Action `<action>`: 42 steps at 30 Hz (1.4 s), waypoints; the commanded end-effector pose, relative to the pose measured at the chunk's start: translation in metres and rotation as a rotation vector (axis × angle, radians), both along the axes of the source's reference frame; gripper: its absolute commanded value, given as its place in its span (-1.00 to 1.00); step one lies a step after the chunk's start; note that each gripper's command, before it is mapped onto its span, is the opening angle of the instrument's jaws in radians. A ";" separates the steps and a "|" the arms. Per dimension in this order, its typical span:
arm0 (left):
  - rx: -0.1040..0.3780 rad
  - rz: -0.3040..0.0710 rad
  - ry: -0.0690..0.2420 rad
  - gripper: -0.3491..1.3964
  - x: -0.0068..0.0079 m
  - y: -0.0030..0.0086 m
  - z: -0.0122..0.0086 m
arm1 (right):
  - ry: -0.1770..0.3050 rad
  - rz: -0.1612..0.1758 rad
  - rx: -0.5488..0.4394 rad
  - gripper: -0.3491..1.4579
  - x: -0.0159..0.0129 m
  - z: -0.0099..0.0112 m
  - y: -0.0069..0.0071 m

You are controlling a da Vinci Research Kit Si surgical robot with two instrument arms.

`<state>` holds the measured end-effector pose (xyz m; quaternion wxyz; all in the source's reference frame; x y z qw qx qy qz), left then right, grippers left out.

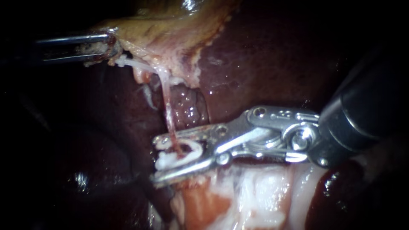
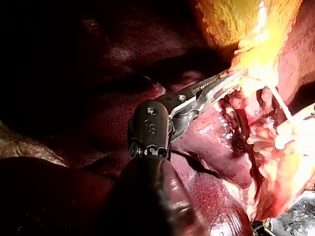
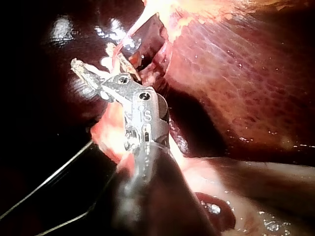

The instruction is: Clipping second clip right tube

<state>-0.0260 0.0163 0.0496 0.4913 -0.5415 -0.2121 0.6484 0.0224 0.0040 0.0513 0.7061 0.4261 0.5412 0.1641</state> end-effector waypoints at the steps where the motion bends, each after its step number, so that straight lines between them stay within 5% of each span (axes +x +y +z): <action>1: 0.000 0.000 0.000 -1.00 0.0000 0.0000 0.0000 | 0.000 -0.001 0.006 -0.13 0.0000 -0.0001 0.0000; 8: 0.000 0.000 0.000 -1.00 0.0000 0.0000 0.0000 | -0.001 -0.002 0.017 -0.25 -0.0003 -0.0002 0.0000; 27: 0.000 0.000 0.000 -1.00 0.0000 0.0000 0.0000 | -0.028 -0.003 0.082 -1.00 -0.0008 0.0001 0.0002; 32: 0.000 0.000 0.000 -1.00 0.0000 0.0000 0.0000 | -0.079 -0.024 0.095 -1.00 -0.0013 0.0000 0.0002; 42: 0.000 0.000 0.000 -1.00 0.0000 0.0001 0.0000 | -0.081 -0.026 0.093 -1.00 -0.0014 0.0003 0.0004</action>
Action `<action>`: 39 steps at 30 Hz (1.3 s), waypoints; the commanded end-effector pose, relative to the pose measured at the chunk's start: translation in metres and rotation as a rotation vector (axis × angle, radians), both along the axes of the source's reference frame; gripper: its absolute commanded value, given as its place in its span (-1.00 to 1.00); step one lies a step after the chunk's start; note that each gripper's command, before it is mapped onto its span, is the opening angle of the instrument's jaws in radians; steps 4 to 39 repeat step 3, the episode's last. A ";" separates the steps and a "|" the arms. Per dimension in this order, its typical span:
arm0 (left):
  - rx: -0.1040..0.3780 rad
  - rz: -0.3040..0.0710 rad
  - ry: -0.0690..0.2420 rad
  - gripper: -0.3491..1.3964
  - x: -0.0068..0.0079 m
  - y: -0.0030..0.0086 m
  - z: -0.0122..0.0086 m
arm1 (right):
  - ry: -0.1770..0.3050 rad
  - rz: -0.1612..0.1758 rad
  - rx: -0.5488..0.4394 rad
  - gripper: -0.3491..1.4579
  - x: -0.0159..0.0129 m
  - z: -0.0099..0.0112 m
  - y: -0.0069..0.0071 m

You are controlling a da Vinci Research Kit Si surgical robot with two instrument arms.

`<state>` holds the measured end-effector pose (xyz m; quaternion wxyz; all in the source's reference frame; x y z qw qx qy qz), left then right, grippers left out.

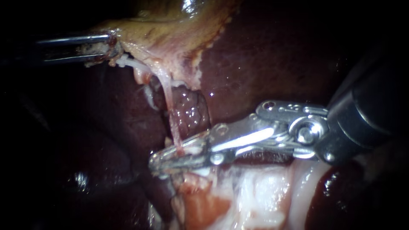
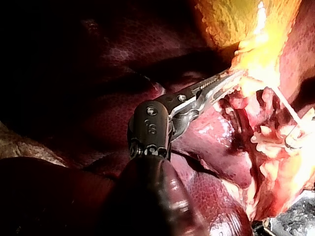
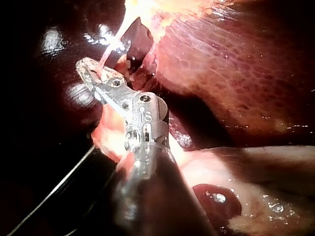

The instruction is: Clipping second clip right tube

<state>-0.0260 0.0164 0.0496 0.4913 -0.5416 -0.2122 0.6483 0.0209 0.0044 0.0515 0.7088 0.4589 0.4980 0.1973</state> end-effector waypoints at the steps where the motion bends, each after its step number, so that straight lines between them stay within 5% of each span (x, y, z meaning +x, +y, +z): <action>1: 0.000 0.000 0.000 -1.00 0.0000 0.0000 0.0000 | 0.000 0.000 -0.001 -1.00 0.0000 0.0001 0.0000; 39: 0.000 0.000 0.000 -1.00 0.0000 0.0000 0.0000 | 0.000 0.000 -0.001 -1.00 0.0000 0.0001 0.0000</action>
